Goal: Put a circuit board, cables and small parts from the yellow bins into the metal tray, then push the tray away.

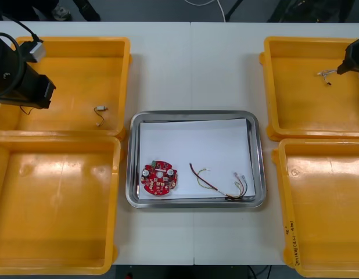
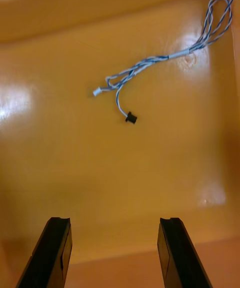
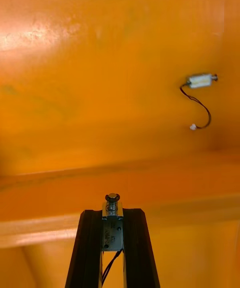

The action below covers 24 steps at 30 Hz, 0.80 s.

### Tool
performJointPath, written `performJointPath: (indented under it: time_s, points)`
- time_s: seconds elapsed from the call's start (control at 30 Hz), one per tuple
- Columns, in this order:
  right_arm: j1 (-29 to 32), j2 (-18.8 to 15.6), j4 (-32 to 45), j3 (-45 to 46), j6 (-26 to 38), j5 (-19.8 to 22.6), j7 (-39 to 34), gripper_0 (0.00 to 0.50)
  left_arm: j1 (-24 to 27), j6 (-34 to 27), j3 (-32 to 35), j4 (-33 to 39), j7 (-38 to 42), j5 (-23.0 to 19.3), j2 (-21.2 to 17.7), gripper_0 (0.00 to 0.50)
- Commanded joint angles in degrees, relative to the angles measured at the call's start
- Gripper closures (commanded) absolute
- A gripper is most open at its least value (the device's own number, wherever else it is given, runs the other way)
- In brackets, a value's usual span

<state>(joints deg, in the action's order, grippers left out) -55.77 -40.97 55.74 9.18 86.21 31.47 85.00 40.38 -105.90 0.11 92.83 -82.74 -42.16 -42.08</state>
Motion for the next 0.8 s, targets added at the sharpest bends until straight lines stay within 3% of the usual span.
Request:
performJointPath:
  time_s: [0.03, 0.53, 0.8]
  points:
    - [-4.7, 0.3, -3.4, -3.5, -5.1, -0.6, 2.6, 0.0, 2.6, -3.5, -0.6, 5.7, 5.7, -0.6, 1.2, 0.5]
    - [-6.3, 1.4, -12.4, -4.0, -19.1, -1.6, 9.1, 0.0, 8.0, -3.6, -13.1, 12.5, 23.4, -1.5, 9.2, 0.5]
    - [-6.3, 2.8, -18.0, -4.1, -29.6, -0.9, 14.3, 0.0, 8.6, 1.7, -21.3, 13.7, 31.6, 1.1, 12.3, 0.5]
